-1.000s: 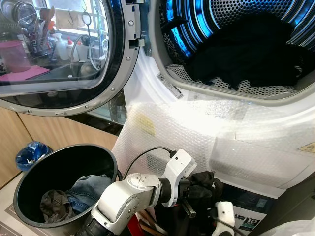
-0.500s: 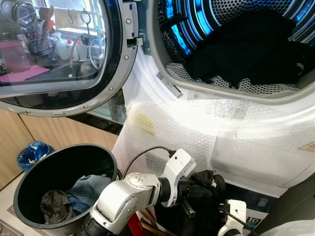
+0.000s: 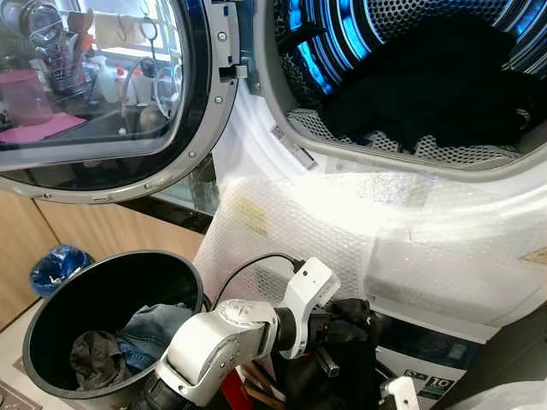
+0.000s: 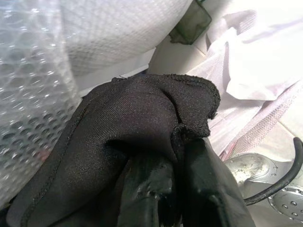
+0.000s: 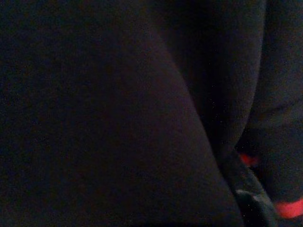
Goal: Clothes washing
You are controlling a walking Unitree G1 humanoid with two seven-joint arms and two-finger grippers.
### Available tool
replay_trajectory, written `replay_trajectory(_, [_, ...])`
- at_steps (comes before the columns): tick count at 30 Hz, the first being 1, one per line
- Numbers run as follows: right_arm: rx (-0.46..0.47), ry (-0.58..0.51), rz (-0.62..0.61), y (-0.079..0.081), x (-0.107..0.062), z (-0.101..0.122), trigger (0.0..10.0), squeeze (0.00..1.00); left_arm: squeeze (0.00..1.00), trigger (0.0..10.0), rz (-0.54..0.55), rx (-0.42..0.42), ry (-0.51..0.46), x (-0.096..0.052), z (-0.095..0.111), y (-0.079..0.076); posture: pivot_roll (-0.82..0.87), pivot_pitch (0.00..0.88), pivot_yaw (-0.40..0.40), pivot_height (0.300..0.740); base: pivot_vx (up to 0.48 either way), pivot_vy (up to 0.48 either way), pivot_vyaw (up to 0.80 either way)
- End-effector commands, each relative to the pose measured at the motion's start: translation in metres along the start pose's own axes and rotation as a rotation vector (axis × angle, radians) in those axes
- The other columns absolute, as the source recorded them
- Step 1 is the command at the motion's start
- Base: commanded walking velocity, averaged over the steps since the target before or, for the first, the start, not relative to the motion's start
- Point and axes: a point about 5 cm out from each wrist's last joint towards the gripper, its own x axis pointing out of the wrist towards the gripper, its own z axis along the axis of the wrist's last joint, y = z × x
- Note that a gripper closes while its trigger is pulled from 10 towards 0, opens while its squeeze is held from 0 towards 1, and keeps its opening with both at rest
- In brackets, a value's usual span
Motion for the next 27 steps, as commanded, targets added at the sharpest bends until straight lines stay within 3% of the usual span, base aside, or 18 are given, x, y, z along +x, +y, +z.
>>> replay_trajectory(1, [-0.003,-0.03,-0.013,-0.004,0.0,0.009,0.0,0.0,0.0,0.0,0.003,0.018,-0.035,-0.002,0.011,0.0,-0.03,0.0,0.041,0.74,0.0,0.0,0.0])
replay_trajectory(6, [0.002,-0.062,-0.026,-0.005,0.003,0.016,0.0,0.0,0.0,0.0,0.005,0.014,-0.036,-0.002,0.01,0.0,-0.02,0.0,0.039,0.74,0.0,0.0,0.0])
replay_trajectory(17, [0.038,-0.165,-0.217,-0.015,0.014,0.035,0.0,0.0,0.0,0.0,-0.007,0.023,-0.042,-0.005,0.011,-0.003,-0.01,0.0,0.04,0.74,0.0,0.0,0.0])
replay_trajectory(21, [0.111,-0.279,-0.339,-0.029,0.007,0.051,0.0,0.0,0.0,0.2,0.024,0.015,-0.033,-0.013,0.007,0.0,-0.01,0.0,0.054,0.74,0.0,0.0,0.0])
replay_trajectory(26, [0.136,-0.308,-0.354,-0.033,0.001,0.05,0.0,0.0,0.0,0.0,0.037,-0.003,-0.025,-0.02,0.001,-0.001,-0.01,0.0,0.055,0.74,0.0,0.0,0.0])
replay_trajectory(27, [0.144,-0.309,-0.352,-0.033,0.0,0.049,0.0,0.0,0.0,1.1,0.038,-0.006,-0.024,-0.021,0.0,-0.001,-0.01,0.0,0.056,0.74,0.0,0.0,0.0])
